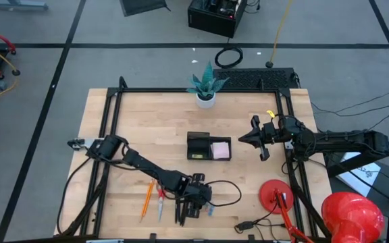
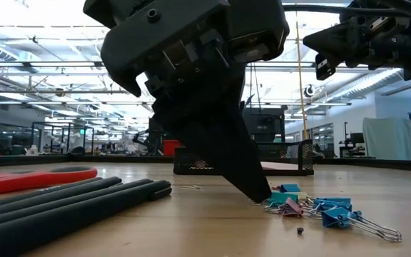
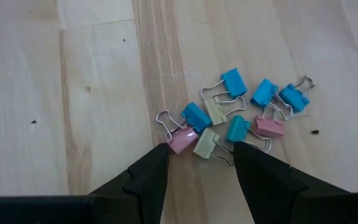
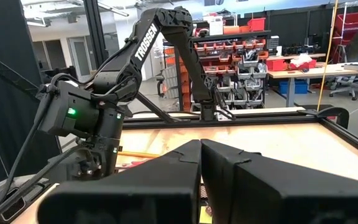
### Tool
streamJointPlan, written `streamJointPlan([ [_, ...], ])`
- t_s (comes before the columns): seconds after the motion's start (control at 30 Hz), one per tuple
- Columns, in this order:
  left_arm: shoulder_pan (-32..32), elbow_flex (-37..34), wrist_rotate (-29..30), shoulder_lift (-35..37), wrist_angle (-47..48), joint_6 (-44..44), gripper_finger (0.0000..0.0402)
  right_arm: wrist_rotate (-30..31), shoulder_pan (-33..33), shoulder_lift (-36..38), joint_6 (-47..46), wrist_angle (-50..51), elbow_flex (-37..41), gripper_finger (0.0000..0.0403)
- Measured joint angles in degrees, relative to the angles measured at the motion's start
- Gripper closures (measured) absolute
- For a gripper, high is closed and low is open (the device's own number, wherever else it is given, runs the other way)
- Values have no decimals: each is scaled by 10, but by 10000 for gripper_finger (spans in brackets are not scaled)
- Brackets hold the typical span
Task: Pick and place office supplies into organizer
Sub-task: Put the yellow binder clip into the black desk organizer
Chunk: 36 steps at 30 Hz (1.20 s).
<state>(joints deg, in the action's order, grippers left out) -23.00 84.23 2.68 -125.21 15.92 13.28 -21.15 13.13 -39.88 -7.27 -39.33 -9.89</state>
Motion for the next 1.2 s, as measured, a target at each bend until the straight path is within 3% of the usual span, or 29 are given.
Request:
streamJointPlan([
  [0.23,0,0,13,-1,3,-6,226,0,0,0,0,0,0,401],
  [0.53,1,-1,21,-2,2,-15,305,0,0,0,4,0,0,401],
  [0.9,-3,-2,23,-4,-30,-84,395,0,0,0,4,1,0,401],
  [1.2,-14,-3,38,0,-23,-102,398,0,0,0,4,1,0,401],
])
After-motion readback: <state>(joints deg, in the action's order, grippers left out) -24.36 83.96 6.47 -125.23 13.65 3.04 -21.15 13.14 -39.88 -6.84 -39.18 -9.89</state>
